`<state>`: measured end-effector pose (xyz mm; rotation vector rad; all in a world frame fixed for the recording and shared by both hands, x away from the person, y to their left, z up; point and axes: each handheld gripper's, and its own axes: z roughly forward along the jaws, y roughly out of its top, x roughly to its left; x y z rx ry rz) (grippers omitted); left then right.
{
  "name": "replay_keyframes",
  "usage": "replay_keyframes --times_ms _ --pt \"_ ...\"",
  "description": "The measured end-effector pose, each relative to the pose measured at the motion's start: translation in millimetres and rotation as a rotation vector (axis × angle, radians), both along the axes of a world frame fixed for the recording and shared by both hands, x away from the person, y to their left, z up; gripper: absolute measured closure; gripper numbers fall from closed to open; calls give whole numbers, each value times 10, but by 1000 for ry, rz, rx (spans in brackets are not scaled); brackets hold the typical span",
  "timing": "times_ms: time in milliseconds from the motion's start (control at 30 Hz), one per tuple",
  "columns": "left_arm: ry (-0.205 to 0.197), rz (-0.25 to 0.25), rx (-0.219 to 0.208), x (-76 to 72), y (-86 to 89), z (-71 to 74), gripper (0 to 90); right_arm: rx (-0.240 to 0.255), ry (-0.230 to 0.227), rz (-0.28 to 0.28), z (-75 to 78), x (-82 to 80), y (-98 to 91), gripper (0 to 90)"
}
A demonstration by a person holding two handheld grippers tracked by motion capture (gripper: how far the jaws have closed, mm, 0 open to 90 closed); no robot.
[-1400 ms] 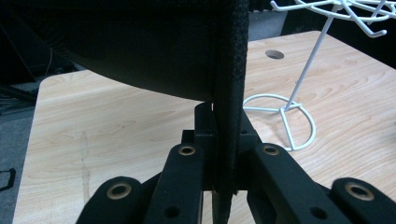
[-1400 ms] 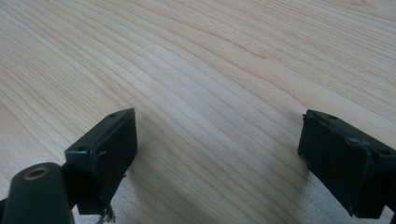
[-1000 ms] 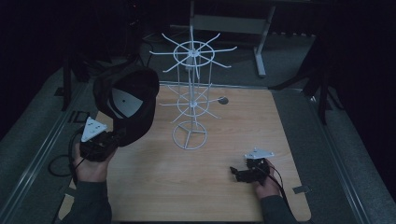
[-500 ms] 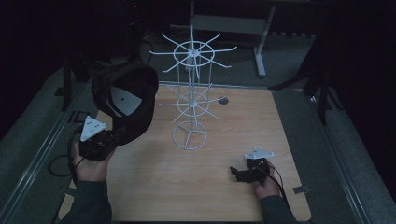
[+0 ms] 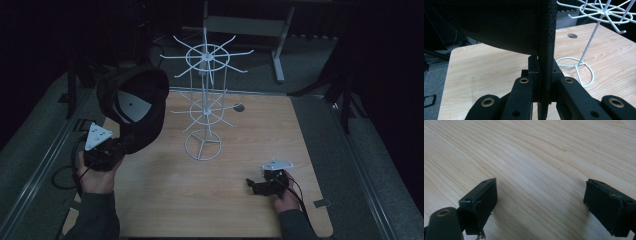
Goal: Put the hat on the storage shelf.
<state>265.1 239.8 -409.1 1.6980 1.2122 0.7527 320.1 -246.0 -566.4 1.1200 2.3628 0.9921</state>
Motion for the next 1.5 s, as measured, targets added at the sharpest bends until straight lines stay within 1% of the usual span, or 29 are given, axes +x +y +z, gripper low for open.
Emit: replay_keyframes --times_ms 200,800,1033,1500 --pt "-3 2 -3 -3 -2 7 863 0 0 0 0 0 0 117" --pt "-33 14 7 -35 -30 75 863 0 0 0 0 0 0 117" --pt "-43 30 9 -36 -52 97 864 0 0 0 0 0 0 117" --pt "-58 29 8 -36 -89 140 863 0 0 0 0 0 0 117"
